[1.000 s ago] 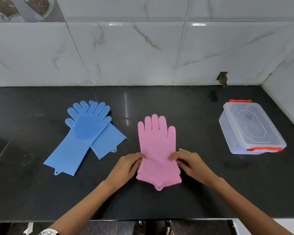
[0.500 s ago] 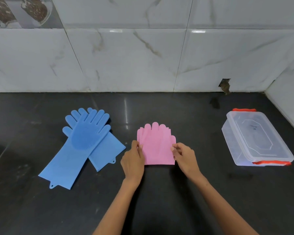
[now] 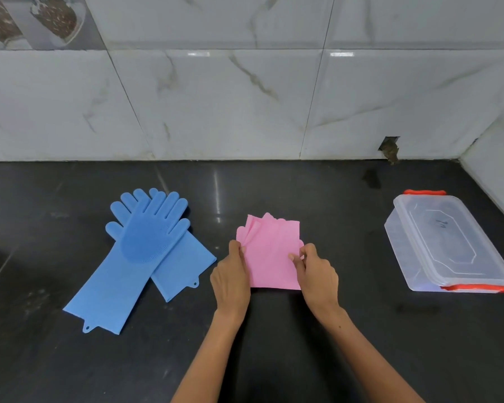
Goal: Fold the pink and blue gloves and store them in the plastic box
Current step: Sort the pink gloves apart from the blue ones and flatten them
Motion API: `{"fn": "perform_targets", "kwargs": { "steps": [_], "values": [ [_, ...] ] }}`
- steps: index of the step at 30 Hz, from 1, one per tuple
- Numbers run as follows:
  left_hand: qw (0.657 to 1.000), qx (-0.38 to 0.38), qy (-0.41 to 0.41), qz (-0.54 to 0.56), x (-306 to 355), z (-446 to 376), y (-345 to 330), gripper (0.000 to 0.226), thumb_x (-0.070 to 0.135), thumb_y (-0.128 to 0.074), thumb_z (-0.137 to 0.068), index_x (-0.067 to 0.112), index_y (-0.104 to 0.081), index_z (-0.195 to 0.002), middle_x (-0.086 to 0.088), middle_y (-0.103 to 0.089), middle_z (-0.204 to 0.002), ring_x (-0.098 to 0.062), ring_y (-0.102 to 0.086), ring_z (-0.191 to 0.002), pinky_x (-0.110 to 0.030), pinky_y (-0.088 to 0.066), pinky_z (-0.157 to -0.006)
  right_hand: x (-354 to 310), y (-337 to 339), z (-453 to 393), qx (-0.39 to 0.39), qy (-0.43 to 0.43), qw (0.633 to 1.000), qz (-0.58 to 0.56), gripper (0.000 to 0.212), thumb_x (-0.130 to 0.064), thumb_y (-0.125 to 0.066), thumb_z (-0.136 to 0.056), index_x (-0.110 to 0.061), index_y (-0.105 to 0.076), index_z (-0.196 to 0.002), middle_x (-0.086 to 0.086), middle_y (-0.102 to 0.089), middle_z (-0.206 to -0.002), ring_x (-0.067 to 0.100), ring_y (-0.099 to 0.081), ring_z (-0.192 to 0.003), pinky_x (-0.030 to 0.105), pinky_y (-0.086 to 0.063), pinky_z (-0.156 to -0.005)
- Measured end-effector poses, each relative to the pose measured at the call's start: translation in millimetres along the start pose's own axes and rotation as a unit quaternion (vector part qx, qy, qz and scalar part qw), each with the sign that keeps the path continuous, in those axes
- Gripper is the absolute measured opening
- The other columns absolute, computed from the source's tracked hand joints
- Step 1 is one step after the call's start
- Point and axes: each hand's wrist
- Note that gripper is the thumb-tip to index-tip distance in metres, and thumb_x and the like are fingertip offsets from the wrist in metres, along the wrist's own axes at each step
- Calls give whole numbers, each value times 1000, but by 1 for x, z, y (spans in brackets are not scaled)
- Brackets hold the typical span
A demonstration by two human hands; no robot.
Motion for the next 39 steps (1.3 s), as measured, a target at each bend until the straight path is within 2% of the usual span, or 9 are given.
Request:
{"fn": "perform_targets", "kwargs": {
  "steps": [9,13,16,20,22,26,32,35,39],
  "values": [
    [1000,19,14,-10,-5,0,-3,20,20,-48,-97,9,-56,-82,-4,-58,-72,-18,-50,-59,-32,-39,-49,-1,-5,1,72,-26,997,1,26,-44,-67,-81,-20,-56,-82,-9,-61,-68,12,-58,-60,27,-48,-54],
    [999,34,-24,-24,-12,-11,-5,16,17,-52,-94,9,-63,-102,-8,-61,-110,-21,-56,-93,-33,-53,-69,3,-3,-7,95,120,986,66,30,-29,-68,-81,-23,-60,-109,-3,-62,-108,18,-58,-97,30,-44,-81],
    [988,1,-148,-39,-20,-20,-7,46,7,-57,-89,9,-50,-134,-15,-45,-143,-32,-44,-131,-42,-41,-104,0,-2,-13,69,250,954,148,51,-7,-65,-77,-23,-57,-124,7,-48,-142,28,-45,-130,54,-36,-102],
    [922,-109,-340,-150,-32,-38,-8,57,11,-51,-93,18,-31,-146,-6,-24,-156,-25,-17,-145,-42,-10,-118,10,-2,-25,-59,316,923,213,60,-10,-44,-90,-27,-30,-145,1,-18,-157,24,-14,-146,61,-11,-112],
    [917,-162,-332,-153,-39,-49,-6,54,13,-33,-99,23,-16,-150,2,-12,-159,-16,-7,-147,-34,3,-118,18,-3,-30,-101,293,924,223,55,-21,-27,-97,-26,-11,-150,-5,-4,-159,15,-2,-147,52,2,-115],
    [921,-174,-306,-168,-40,-57,-3,51,24,-24,-101,23,-11,-151,6,-14,-159,-8,-11,-146,-34,0,-119,17,-2,-33,-114,266,928,237,53,-26,-20,-99,-19,-5,-150,-5,0,-159,10,0,-146,46,8,-116],
    [911,-132,-335,-199,-18,-42,-20,51,29,-21,-102,19,-8,-150,0,-3,-159,-14,10,-144,-38,17,-114,-12,-13,-17,-10,314,929,195,50,-16,-51,-90,-5,-42,-138,9,-38,-148,23,-36,-138,53,-21,-112],
    [918,-148,-304,-209,-20,-37,-30,52,32,-17,-102,20,-1,-149,3,6,-158,-12,21,-139,-36,18,-113,-7,-24,-20,-73,296,933,192,52,-31,-27,-100,-12,-19,-148,1,-15,-157,16,-10,-146,42,5,-117],
    [929,-152,-285,-182,-29,-39,-34,52,35,-15,-102,26,12,-146,8,15,-156,-10,21,-141,-34,15,-114,3,-28,-28,-89,297,928,206,57,-42,-20,-99,-17,-10,-149,-4,-4,-158,12,-1,-146,39,12,-115]
  ]
}}
Point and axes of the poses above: each hand's wrist, its own z-axis away from the middle knuckle, its own y-axis out of the back of the hand, x = y × z
